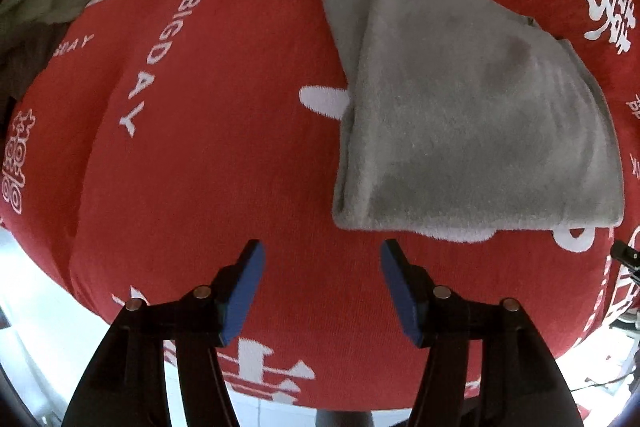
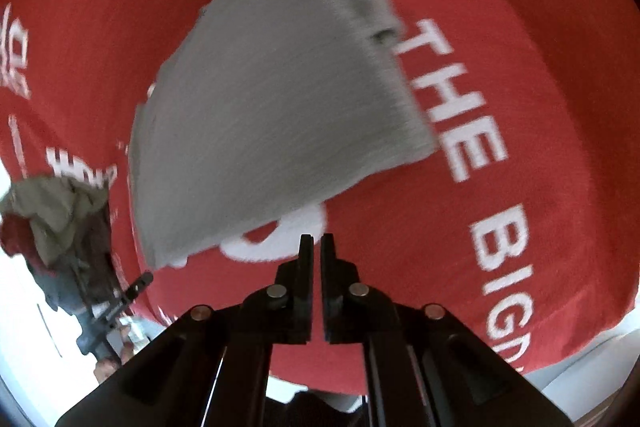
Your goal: Fold small clothes
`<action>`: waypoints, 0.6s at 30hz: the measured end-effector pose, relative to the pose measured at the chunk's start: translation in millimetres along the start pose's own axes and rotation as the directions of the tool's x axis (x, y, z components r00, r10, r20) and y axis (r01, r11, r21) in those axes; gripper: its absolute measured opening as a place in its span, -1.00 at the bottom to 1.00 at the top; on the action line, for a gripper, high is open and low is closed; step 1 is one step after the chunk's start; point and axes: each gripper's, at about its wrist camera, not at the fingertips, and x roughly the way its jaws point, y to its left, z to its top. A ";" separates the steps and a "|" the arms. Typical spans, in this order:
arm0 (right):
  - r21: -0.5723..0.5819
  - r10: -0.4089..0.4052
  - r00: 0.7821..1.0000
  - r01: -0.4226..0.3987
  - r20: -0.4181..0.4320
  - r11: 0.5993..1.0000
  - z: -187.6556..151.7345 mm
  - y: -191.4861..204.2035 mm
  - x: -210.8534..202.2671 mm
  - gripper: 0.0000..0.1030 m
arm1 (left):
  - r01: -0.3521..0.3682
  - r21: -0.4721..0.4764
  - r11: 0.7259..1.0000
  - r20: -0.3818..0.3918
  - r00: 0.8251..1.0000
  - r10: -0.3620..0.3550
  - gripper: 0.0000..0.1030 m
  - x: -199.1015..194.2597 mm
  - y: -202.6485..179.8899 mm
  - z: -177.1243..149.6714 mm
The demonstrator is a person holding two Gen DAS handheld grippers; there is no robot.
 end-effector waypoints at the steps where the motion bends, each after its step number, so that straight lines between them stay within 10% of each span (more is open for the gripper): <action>1: -0.037 -0.010 1.000 0.010 -0.013 0.999 -2.2 13.1 2.4 -0.88 | 0.006 -0.008 1.000 -0.004 1.000 -0.006 0.20 -0.4 -0.7 -1.8; 3: -0.088 -0.033 0.999 0.030 -0.031 0.996 -7.2 27.5 5.7 -0.70 | 0.015 -0.022 1.000 -0.003 1.000 -0.015 0.20 -2.2 -0.3 -5.0; 6: -0.173 -0.063 0.997 0.054 -0.049 0.983 -12.6 56.9 16.0 0.12 | 0.018 -0.024 1.000 -0.019 1.000 -0.018 0.47 -1.6 -2.5 -7.7; 8: -0.201 -0.057 0.997 0.044 -0.060 0.979 -15.7 70.3 21.4 0.17 | 0.025 -0.033 0.999 0.005 1.000 -0.025 0.80 -4.7 -1.8 -9.0; 18: -0.265 -0.082 0.995 0.064 -0.059 0.962 -26.3 103.1 38.5 0.60 | 0.021 -0.037 0.999 -0.052 0.998 -0.023 0.80 0.7 0.5 -13.6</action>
